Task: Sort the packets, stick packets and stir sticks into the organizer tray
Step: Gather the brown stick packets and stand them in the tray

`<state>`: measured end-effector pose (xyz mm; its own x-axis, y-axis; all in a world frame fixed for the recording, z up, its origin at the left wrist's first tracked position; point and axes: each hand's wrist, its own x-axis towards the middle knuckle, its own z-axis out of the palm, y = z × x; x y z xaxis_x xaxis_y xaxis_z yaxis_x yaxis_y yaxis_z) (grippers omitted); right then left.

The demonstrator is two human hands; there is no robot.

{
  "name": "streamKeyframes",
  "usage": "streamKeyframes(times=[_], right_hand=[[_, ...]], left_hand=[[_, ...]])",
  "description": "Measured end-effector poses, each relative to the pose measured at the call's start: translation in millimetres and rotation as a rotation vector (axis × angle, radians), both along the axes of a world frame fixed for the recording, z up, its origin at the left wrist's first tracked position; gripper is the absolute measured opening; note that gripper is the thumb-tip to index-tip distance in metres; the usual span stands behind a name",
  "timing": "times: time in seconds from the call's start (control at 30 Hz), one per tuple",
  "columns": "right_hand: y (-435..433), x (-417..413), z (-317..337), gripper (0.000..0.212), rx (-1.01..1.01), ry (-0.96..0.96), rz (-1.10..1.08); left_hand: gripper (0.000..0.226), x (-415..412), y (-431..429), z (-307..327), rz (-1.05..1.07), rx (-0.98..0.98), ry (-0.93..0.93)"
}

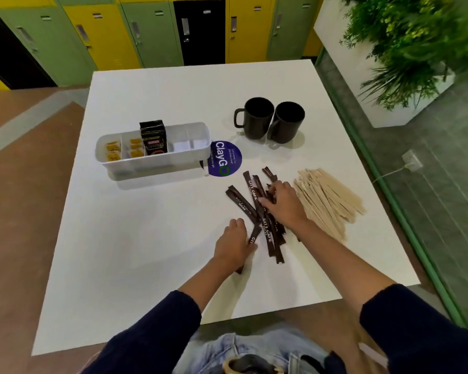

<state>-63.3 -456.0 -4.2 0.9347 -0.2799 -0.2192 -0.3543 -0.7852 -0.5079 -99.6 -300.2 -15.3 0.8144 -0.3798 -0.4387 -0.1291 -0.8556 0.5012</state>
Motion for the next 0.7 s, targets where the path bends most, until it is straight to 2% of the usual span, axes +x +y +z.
streamKeyframes(times=[0.1, 0.17, 0.27, 0.4, 0.47, 0.57, 0.63, 0.7], right_hand=[[2.0, -5.1, -2.1, 0.069, 0.024, 0.101, 0.064], [5.3, -6.3, -2.9, 0.077, 0.017, 0.141, 0.1], [11.3, -5.3, -4.1, 0.073, 0.019, 0.149, 0.108], [14.7, -2.1, -5.0, 0.067, 0.077, 0.164, 0.056], [14.4, -0.4, -4.6, 0.06, 0.12, 0.173, 0.02], [13.0, -0.1, -6.1, 0.046, 0.197, 0.177, -0.013], [11.6, 0.8, -9.6, 0.036, 0.236, 0.156, -0.029], [9.9, 1.2, -10.8, 0.028, 0.291, 0.135, -0.065]], left_hand=[[0.031, 2.6, -2.2, -1.1, 0.026, 0.044, -0.003], [0.031, 9.3, 0.6, -1.2, 0.018, 0.12, 0.015], [0.032, 23.9, 9.6, -2.0, -0.015, 0.216, 0.07], [0.03, 37.2, 17.7, 2.9, 0.027, 0.172, 0.196], [0.019, 41.0, 21.6, 2.8, 0.165, -0.002, 0.243], [0.014, 38.4, 21.0, 2.0, 0.506, -0.426, 0.367], [0.01, 36.1, 15.6, 2.1, 0.628, -0.58, 0.38], [0.009, 34.7, 9.1, 3.8, 0.72, -0.646, 0.368]])
